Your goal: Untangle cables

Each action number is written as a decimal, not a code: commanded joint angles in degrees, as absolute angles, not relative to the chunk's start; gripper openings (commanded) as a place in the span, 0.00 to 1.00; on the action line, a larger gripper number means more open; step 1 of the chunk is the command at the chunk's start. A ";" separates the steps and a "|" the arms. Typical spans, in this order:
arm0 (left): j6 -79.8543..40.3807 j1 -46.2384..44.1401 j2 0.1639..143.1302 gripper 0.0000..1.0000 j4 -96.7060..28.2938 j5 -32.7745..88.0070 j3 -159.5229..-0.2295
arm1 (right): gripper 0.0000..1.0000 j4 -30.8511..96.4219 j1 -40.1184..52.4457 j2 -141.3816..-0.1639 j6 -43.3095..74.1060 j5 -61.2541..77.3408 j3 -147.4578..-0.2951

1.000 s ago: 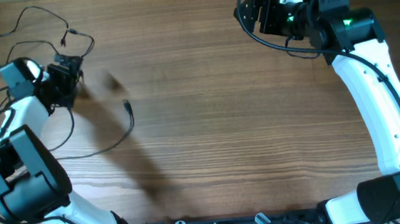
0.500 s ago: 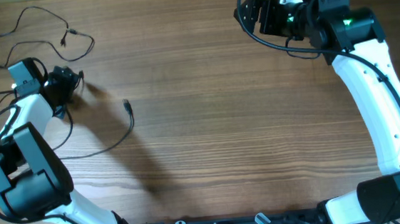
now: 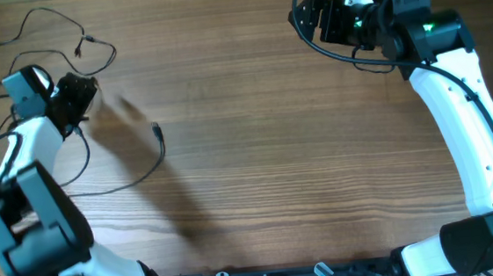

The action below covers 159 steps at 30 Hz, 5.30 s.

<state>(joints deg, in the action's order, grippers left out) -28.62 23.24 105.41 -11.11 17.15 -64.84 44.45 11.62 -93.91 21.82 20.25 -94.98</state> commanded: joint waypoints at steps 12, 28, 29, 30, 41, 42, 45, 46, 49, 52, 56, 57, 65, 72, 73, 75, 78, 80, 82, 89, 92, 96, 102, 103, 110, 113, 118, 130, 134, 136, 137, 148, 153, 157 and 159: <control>-25.69 24.88 108.57 0.39 -27.88 -5.02 -64.82 | 1.00 43.99 11.70 -94.39 21.04 17.34 -95.13; -23.94 22.92 108.62 0.04 -38.11 -1.78 -64.82 | 1.00 44.18 11.73 -94.39 21.02 17.34 -95.13; -23.90 22.15 108.62 0.04 -38.83 -1.48 -64.82 | 1.00 44.18 11.73 -94.39 21.02 17.34 -95.13; -22.74 20.88 108.62 0.04 -39.59 0.05 -64.82 | 1.00 44.18 11.70 -94.39 21.02 17.34 -95.13; -21.43 14.15 107.98 0.04 -47.27 2.52 -64.84 | 1.00 44.45 11.70 -94.39 20.99 17.34 -95.13; -21.41 14.20 107.11 0.04 -48.82 1.98 -64.84 | 0.99 44.45 11.70 -94.41 20.99 17.32 -95.13; -23.66 15.07 104.05 0.04 -49.74 -1.93 -64.84 | 1.00 44.29 11.70 -94.39 20.99 17.32 -95.13; -27.42 16.60 101.54 0.04 -49.17 -6.13 -64.84 | 1.00 44.23 11.70 -94.39 21.02 17.32 -95.13; -28.99 21.02 96.51 0.07 -47.13 -10.11 -64.84 | 1.00 44.25 11.70 -94.39 20.97 17.32 -95.13; -29.02 27.57 93.80 0.69 -43.75 -10.13 -64.84 | 1.00 44.18 11.70 -94.39 20.99 17.30 -95.13; -28.99 38.28 94.96 0.85 -41.89 -10.68 -64.84 | 1.00 44.25 11.70 -94.41 20.99 16.29 -95.13; -28.97 40.86 95.79 0.88 -41.17 -12.08 -64.82 | 1.00 44.23 11.70 -94.41 20.97 16.25 -95.13; -14.87 50.11 104.86 0.95 -34.28 -15.73 -64.82 | 1.00 44.21 11.70 -94.41 20.95 16.23 -95.13; 1.32 50.17 107.18 0.79 -26.28 -16.12 -64.82 | 1.00 44.27 11.70 -94.41 20.43 16.25 -95.13; 4.01 50.28 107.28 0.78 -25.54 -16.14 -64.82 | 1.00 44.29 11.73 -94.41 19.53 16.29 -95.13; 7.77 50.81 107.55 0.75 -24.12 -16.05 -64.82 | 1.00 44.60 11.70 -94.41 19.51 16.27 -95.13; 12.75 52.77 108.75 0.71 -23.18 -12.16 -64.82 | 1.00 44.93 11.70 -94.41 19.03 16.25 -95.13; 13.78 55.24 110.06 0.71 -23.00 -5.13 -64.82 | 1.00 44.86 11.70 -94.41 19.05 16.25 -95.13; 13.78 57.49 111.04 0.70 -22.68 -1.93 -64.82 | 1.00 44.84 11.70 -94.41 19.05 16.25 -95.13; 19.31 63.20 114.78 0.62 -21.06 8.67 -64.82 | 1.00 44.58 11.70 -94.41 19.09 16.25 -95.13; 19.33 63.55 117.27 0.32 -18.79 8.73 -64.82 | 1.00 44.75 11.70 -94.41 19.59 16.27 -95.13; 20.12 63.55 118.63 0.04 -16.29 7.20 -64.84 | 1.00 45.12 11.70 -94.41 19.59 16.29 -95.13; 24.43 63.53 117.80 0.04 -18.55 0.40 -67.35 | 1.00 45.56 11.70 -94.41 19.68 16.27 -95.13; 24.12 63.51 117.54 0.04 -19.33 0.56 -67.81 | 1.00 45.45 11.70 -94.41 19.68 16.27 -95.13; 16.88 63.68 113.30 0.04 -20.80 -6.57 -68.71 | 1.00 45.58 11.70 -94.41 19.51 16.27 -95.13; 10.52 64.66 112.09 0.04 -20.91 -7.16 -68.71 | 1.00 45.95 11.70 -94.41 19.44 16.25 -95.13; 11.03 66.89 111.94 0.04 -19.94 -7.16 -68.71 | 1.00 46.59 11.70 -94.41 19.33 16.25 -95.13; 13.06 66.87 107.94 0.25 -12.29 3.42 -68.71 | 1.00 45.95 11.70 -94.41 19.57 16.27 -95.13; 13.04 66.87 107.77 0.50 -12.34 3.46 -68.71 | 1.00 46.15 11.70 -94.41 19.55 16.27 -95.13; 13.04 66.81 107.00 0.62 -12.32 4.34 -68.71 | 1.00 46.13 11.70 -94.41 19.53 16.25 -95.13; 13.02 66.61 106.17 0.66 -12.16 5.65 -68.71 | 1.00 46.13 11.70 -94.41 19.55 16.27 -95.13; -6.98 50.39 99.15 0.71 -15.49 28.91 -68.69 | 0.99 43.57 11.70 -94.41 19.70 16.27 -95.13; -7.94 33.80 99.22 1.00 -21.91 30.20 -68.69 | 1.00 43.55 11.64 -94.26 19.68 16.29 -95.15; -7.99 22.11 99.22 1.00 -22.17 30.20 -68.69 | 1.00 44.51 11.60 -93.03 19.75 16.62 -95.15; -7.97 17.41 99.22 1.00 -22.17 30.17 -68.69 | 1.00 45.82 11.60 -91.57 19.73 16.71 -95.15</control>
<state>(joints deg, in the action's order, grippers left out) -7.22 24.58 99.42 -22.06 28.71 -68.86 44.71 11.62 -93.89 19.88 17.28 -94.98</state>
